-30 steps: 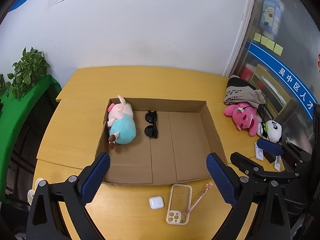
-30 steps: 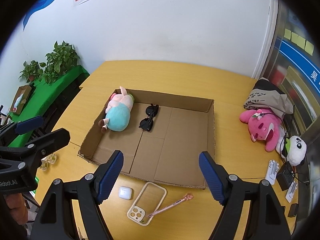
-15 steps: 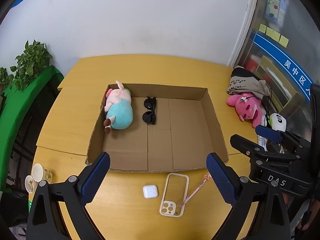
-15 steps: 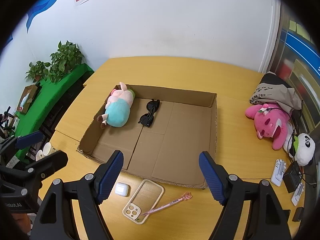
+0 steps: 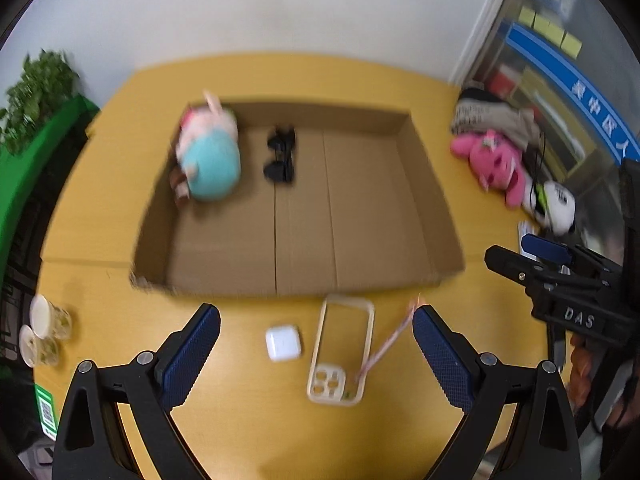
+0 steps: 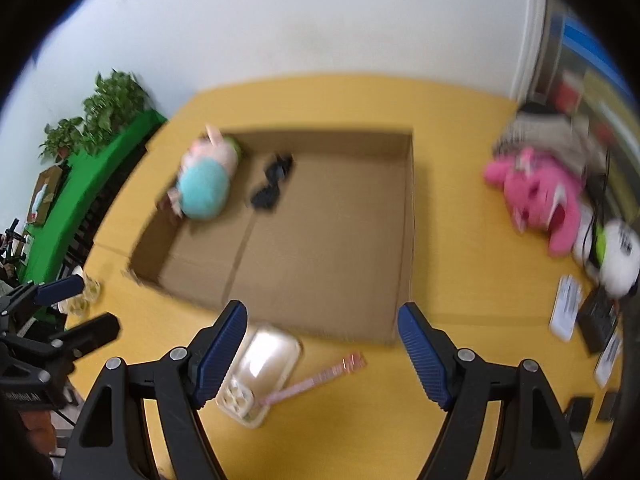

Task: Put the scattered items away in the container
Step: 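Move the left gripper back toward the clear phone case, then close the left gripper on the rim of the clear phone case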

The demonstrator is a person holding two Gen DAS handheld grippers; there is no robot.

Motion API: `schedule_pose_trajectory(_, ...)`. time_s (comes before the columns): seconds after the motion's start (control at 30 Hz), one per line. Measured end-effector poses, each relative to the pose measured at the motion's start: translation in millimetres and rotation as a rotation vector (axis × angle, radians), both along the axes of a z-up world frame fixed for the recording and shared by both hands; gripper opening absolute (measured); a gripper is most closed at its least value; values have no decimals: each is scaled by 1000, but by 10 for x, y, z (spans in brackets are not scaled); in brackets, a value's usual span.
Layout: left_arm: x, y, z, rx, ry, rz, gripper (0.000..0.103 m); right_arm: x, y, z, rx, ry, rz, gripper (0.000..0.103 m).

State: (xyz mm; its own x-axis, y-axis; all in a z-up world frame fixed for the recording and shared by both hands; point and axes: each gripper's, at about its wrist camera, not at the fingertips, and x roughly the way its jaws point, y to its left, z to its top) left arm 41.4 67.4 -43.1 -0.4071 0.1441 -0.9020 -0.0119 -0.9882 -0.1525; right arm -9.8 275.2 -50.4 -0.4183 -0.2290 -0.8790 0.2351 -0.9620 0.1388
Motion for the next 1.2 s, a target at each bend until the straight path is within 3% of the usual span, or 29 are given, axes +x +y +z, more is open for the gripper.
schedule_pose_trajectory(0.2,135,-50,-655,58,-152,-14,93,171,48,-811,-13,-193,-36,78)
schedule_pose_trajectory(0.27,145,-55,-879,84,-201,-13,87,195,-27,-962,-25,-216,-25,78)
schedule_pose_trajectory(0.47,144,15,-1372,126,-285,-36,82,33,-327,-1229,-47,-216,24,77)
schedule_pose_trajectory(0.63,145,163,-1676,67,-350,-92,67,-138,-511,-1481,-35,-266,26,75)
schedule_pose_trajectory(0.9,176,167,-1880,130,-393,-60,42,-134,-606,-1783,43,-324,15,44)
schedule_pose_trajectory(1.03,146,151,-1911,163,-416,-52,10,-91,-626,-1792,53,-310,21,31)
schedule_pose_trajectory(1.1,140,157,-1915,173,-419,-49,8,-73,-631,-1805,35,-320,34,11)
schedule_pose_trajectory(1.2,136,171,-1896,162,-419,-48,7,-34,-617,-1808,29,-323,34,11)
